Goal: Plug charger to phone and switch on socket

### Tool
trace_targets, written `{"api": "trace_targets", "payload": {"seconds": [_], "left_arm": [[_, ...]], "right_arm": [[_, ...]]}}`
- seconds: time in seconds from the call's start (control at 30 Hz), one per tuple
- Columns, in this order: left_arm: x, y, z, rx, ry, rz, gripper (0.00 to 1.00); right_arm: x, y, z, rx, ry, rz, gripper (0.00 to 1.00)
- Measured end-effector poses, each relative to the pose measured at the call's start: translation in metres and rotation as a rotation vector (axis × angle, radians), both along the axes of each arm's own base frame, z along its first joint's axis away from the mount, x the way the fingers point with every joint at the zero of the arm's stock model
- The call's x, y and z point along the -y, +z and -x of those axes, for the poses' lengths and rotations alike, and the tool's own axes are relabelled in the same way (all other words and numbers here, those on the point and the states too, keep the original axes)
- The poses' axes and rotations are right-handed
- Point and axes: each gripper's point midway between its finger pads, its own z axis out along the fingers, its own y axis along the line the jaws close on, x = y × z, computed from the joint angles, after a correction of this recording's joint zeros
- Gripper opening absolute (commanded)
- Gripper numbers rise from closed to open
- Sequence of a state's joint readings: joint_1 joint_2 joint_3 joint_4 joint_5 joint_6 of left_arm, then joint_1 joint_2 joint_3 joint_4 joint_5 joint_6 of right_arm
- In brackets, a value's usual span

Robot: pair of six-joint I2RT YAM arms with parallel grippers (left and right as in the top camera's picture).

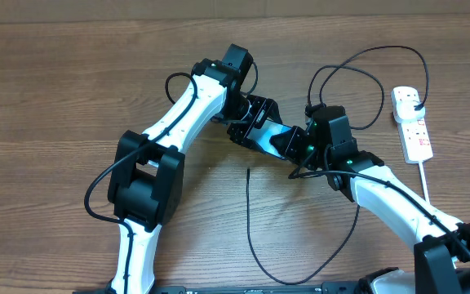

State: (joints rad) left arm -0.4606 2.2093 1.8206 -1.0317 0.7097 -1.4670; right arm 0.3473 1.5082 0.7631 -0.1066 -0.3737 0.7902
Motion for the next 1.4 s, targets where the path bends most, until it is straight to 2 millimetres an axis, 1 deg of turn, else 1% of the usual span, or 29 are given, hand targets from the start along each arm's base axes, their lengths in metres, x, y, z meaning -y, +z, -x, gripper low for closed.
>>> {"api": "trace_targets", "payload": {"seconds": [0.27, 0.43, 0.57, 0.63, 0.7, 0.77, 0.93, 1.03, 1.1, 1.13, 1.17, 1.2, 1.23, 1.3, 1.4], "left_arm": [[-0.002, 0.0, -0.001, 0.019, -0.021, 0.003, 1.0], [-0.016, 0.001, -0.006, 0.048, -0.053, 0.019, 1.0], [-0.029, 0.003, -0.011, 0.063, -0.069, 0.047, 1.0], [-0.036, 0.003, -0.016, 0.084, -0.074, 0.05, 1.0], [-0.044, 0.004, -0.02, 0.113, -0.076, 0.028, 1.0], [-0.051, 0.013, -0.024, 0.171, -0.079, -0.012, 1.0], [-0.069, 0.071, -0.032, 0.377, -0.066, -0.092, 1.0], [-0.079, 0.104, -0.032, 0.481, -0.045, -0.126, 1.0], [-0.086, 0.122, -0.033, 0.541, -0.031, -0.148, 1.0], [-0.087, 0.126, -0.033, 0.553, -0.027, -0.155, 1.0], [-0.089, 0.13, -0.033, 0.567, -0.022, -0.164, 1.0], [-0.091, 0.131, -0.034, 0.572, -0.019, -0.173, 1.0], [-0.092, 0.13, -0.034, 0.572, -0.018, -0.178, 1.0], [-0.093, 0.13, -0.035, 0.576, -0.016, -0.189, 1.0], [-0.094, 0.13, -0.037, 0.584, -0.013, -0.192, 1.0]], "right_arm": [[0.001, -0.001, 0.001, 0.006, 0.011, 0.015, 0.04], [0.002, -0.001, 0.0, 0.009, 0.011, 0.017, 0.04], [0.011, -0.001, -0.005, 0.006, -0.015, 0.014, 0.04], [0.021, -0.001, -0.01, -0.001, -0.049, 0.005, 0.04], [0.028, -0.001, -0.013, -0.015, -0.078, -0.011, 0.04], [0.037, 0.0, -0.017, -0.046, -0.136, -0.043, 0.04], [0.05, 0.003, -0.021, -0.184, -0.301, -0.198, 0.04], [0.049, 0.01, -0.025, -0.26, -0.377, -0.316, 0.04], [0.039, 0.026, -0.029, -0.306, -0.402, -0.446, 0.04], [0.037, 0.03, -0.03, -0.314, -0.403, -0.474, 0.04], [0.03, 0.038, -0.031, -0.341, -0.399, -0.539, 0.04], [0.025, 0.047, -0.032, -0.376, -0.399, -0.605, 0.04], [0.023, 0.051, -0.032, -0.387, -0.395, -0.627, 0.04], [0.014, 0.07, -0.034, -0.428, -0.374, -0.737, 0.04], [0.007, 0.087, -0.033, -0.476, -0.345, -0.827, 0.04]]}}
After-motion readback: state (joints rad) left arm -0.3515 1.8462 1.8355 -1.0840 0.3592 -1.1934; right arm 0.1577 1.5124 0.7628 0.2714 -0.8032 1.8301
